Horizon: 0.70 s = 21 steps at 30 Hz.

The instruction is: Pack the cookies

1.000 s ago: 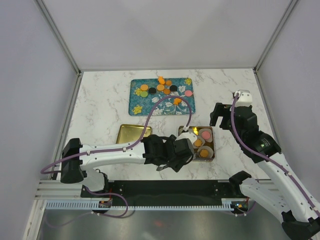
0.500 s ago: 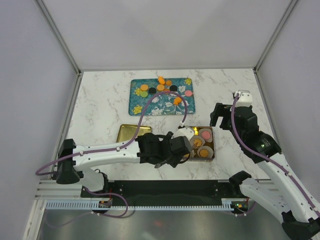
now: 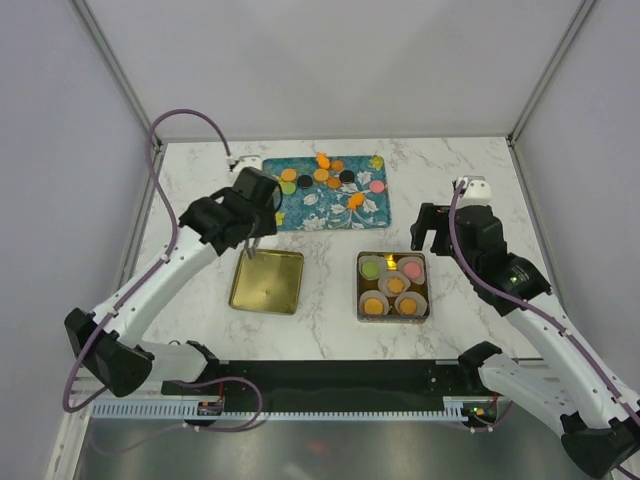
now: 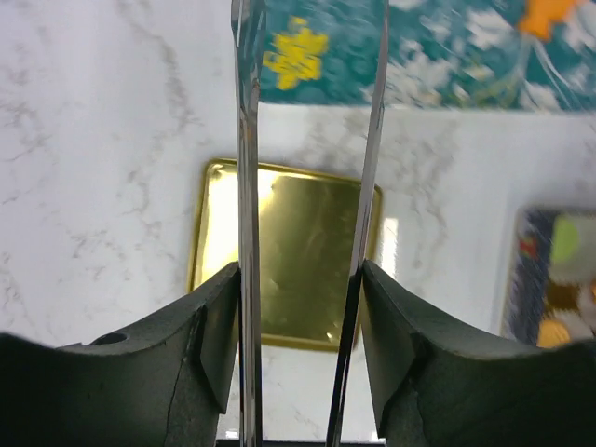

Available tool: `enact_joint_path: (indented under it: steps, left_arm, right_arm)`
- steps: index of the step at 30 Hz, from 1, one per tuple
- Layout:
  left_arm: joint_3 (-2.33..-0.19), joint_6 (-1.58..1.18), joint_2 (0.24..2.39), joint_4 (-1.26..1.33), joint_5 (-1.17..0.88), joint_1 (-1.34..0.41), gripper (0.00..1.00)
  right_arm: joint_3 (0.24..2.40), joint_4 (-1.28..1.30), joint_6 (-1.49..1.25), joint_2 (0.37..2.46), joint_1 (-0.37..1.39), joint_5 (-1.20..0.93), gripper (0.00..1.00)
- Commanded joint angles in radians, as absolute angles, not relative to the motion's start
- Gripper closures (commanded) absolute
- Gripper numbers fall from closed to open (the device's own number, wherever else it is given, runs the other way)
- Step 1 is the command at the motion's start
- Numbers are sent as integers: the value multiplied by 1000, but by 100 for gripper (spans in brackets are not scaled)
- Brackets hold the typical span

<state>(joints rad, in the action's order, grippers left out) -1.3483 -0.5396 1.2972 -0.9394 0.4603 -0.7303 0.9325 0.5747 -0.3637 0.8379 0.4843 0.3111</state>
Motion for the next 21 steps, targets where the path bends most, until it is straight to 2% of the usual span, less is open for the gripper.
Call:
enact_joint_path:
  steps: [1, 2, 9, 21]
  left_arm:
    - [-1354, -577, 1319, -943, 495, -530, 42]
    - [-1364, -451, 1337, -763, 363, -491, 43]
    - [-1477, -439, 1595, -690, 304, -211, 42]
    - [-1479, -477, 1880, -603, 268, -17, 41]
  right_arm:
    - [966, 508, -376, 860, 483, 270, 2]
    - [965, 506, -376, 865, 482, 267, 2]
    - [973, 499, -379, 870, 482, 233, 2]
    - [956, 515, -364, 859, 483, 216, 2]
